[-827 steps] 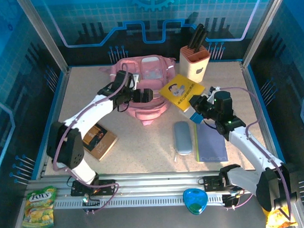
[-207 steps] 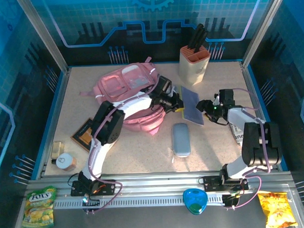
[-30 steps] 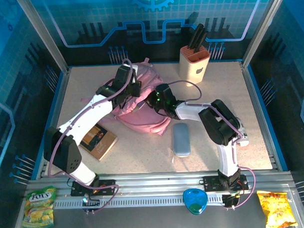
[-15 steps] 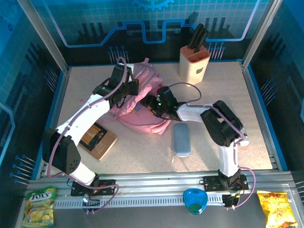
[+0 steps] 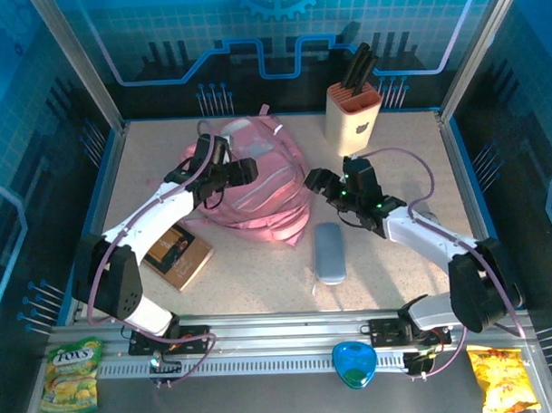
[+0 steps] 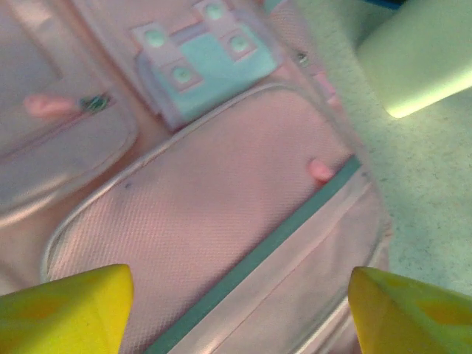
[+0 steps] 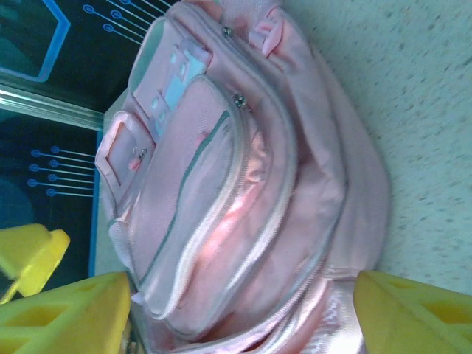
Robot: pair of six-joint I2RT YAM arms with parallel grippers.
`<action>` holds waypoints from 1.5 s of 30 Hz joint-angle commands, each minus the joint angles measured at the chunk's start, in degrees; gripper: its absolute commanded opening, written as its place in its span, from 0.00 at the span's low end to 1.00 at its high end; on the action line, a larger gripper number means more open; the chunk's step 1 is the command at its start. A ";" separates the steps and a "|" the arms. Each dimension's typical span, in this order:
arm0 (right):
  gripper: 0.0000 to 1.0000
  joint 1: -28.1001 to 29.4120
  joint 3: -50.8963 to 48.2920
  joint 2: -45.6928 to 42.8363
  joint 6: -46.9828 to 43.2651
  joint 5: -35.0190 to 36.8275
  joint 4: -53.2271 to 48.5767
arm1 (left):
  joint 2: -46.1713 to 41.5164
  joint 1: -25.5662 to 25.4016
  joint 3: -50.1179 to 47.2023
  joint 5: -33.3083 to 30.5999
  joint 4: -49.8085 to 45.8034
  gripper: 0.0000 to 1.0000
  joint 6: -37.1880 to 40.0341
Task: Pack the student bag
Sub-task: Close the student bag at the top-center of the table, then move the student bag to the top-center of the table, then move the book to the middle-left of the table.
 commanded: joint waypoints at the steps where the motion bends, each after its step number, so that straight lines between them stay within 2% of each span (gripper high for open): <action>1: 0.80 -0.25 2.50 -1.49 -7.87 3.69 -6.14 | -1.88 2.30 -4.10 -3.68 1.10 0.92 -2.77; 4: 0.81 -0.28 2.87 -1.24 -8.91 3.34 -6.56 | -1.32 4.82 -6.54 -4.41 1.07 0.97 -4.14; 11: 0.81 -0.23 5.36 1.51 -7.89 0.85 -6.33 | 4.09 6.98 -6.66 -0.66 1.40 0.99 -5.43; 18: 0.80 -0.20 5.58 1.98 -7.84 0.99 -7.52 | 14.39 6.98 3.00 5.38 -1.53 0.99 -0.67; 25: 0.80 -0.14 5.80 1.51 -8.70 2.64 -9.20 | 23.37 6.98 12.98 17.98 -0.45 0.99 2.50; 28: 0.81 0.01 6.30 1.89 -9.26 2.73 -10.19 | 24.77 7.03 15.07 18.84 -0.54 0.99 2.37; 32: 0.83 0.62 7.40 2.15 -10.78 3.06 -12.18 | 20.34 7.36 12.88 14.51 -1.50 0.99 1.29; 35: 0.88 1.45 7.60 2.13 -11.99 3.80 -12.38 | 13.80 8.26 7.89 9.55 -2.65 0.99 -0.43; 40: 1.00 3.56 8.78 3.33 -14.13 6.13 -12.08 | 1.07 11.02 -4.68 0.81 -3.86 0.99 -4.93; 45: 1.00 5.61 11.17 5.96 -15.67 7.73 -12.12 | -8.79 15.22 -17.26 -2.92 -3.12 0.99 -10.24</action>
